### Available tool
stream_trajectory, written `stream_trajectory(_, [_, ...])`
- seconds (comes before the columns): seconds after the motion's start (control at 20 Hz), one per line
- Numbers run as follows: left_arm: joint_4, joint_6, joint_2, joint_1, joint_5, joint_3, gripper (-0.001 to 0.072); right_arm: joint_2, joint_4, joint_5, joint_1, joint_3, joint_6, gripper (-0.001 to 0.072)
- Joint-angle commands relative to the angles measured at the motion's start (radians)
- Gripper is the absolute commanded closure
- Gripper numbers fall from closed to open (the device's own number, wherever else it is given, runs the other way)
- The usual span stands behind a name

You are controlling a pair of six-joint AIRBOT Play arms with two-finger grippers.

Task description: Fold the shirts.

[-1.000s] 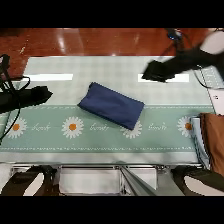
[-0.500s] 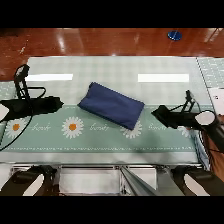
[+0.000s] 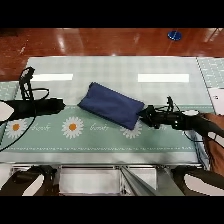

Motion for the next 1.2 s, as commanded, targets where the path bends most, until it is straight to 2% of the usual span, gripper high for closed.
stream_trajectory(0.0, [-0.013,0.0,-0.014,0.0,0.001,0.0,0.0691,-0.099,0.039,0.018,0.074,0.115,-0.028,0.0297])
stream_trajectory(0.1, [-0.023,0.001,-0.019,0.0,0.002,0.0,0.0691,-0.164,0.021,0.02,0.14,0.212,0.004,0.0345])
stream_trajectory(0.15, [-0.024,0.001,-0.019,0.0,0.003,0.0,0.0691,-0.193,-0.016,0.027,0.17,0.265,0.023,0.0484])
stream_trajectory(0.2, [-0.024,0.001,-0.019,0.0,0.003,0.0,0.0691,-0.212,-0.064,0.047,0.195,0.315,0.025,0.0669])
stream_trajectory(0.25, [-0.024,0.001,-0.019,0.0,0.003,0.0,0.0691,-0.219,-0.128,0.068,0.216,0.37,0.03,0.0689])
stream_trajectory(0.55, [-0.023,0.001,-0.022,0.0,0.004,0.0,0.069,-0.151,-0.724,0.249,0.211,0.78,0.328,0.069])
stream_trajectory(0.6, [-0.023,0.001,-0.024,0.0,0.004,0.0,0.069,-0.132,-0.775,0.285,0.195,0.847,0.349,0.069])
stream_trajectory(0.85, [-0.023,0.001,-0.027,0.0,0.014,0.0,0.069,-0.033,-0.824,0.462,0.021,1.063,0.372,0.069])
stream_trajectory(1.15, [-0.023,0.001,-0.031,-0.002,0.024,0.0,0.069,0.091,-0.824,0.612,-0.341,1.175,0.418,0.069])
